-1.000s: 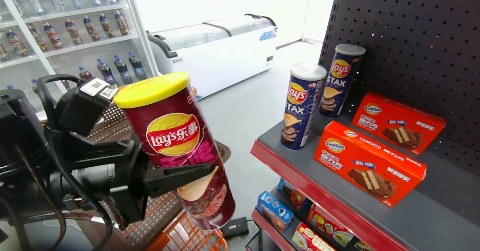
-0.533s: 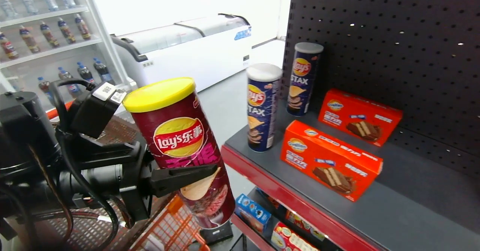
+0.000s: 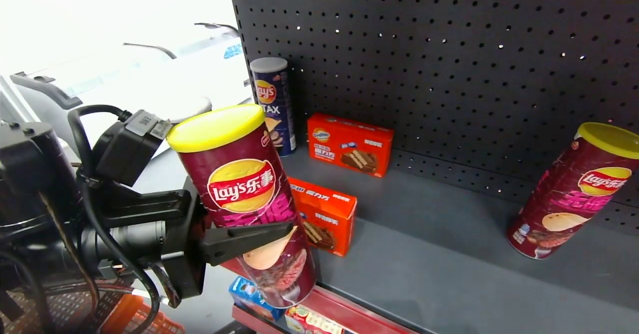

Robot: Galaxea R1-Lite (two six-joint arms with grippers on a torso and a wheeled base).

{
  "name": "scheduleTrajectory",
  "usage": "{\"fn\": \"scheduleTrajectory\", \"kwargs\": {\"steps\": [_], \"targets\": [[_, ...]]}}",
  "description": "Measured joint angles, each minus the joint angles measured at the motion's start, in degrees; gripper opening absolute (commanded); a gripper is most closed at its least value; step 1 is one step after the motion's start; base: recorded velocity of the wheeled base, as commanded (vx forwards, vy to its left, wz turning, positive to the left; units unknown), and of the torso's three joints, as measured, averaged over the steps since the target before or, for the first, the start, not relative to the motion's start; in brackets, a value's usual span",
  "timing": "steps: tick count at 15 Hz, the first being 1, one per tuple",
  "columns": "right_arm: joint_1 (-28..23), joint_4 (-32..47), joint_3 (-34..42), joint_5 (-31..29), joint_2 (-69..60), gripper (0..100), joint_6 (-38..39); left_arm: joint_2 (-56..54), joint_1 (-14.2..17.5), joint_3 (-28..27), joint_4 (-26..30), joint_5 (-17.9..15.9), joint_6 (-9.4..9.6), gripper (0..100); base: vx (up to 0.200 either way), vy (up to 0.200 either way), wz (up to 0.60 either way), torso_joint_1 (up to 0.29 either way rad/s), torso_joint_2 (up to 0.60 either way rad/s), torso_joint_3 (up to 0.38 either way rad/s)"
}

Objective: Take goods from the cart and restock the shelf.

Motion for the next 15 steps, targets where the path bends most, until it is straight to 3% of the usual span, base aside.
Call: {"fn": "scheduleTrajectory", "kwargs": {"steps": [11,15], "targets": [[-0.02,0.0,0.0,0.01,0.0,100,-0.02,-2.9,-0.23,0.33,0.46,-0.26,0.0,0,0.0,0.0,0.0,0.0,0.0,0.0],[-0.05,0.0,0.0,0.0,0.0,100,0.0,-5.02,-0.33,0.61,1.26,-2.5,-0.12,0,0.0,0.0,0.0,0.0,0.0,0.0]]}}
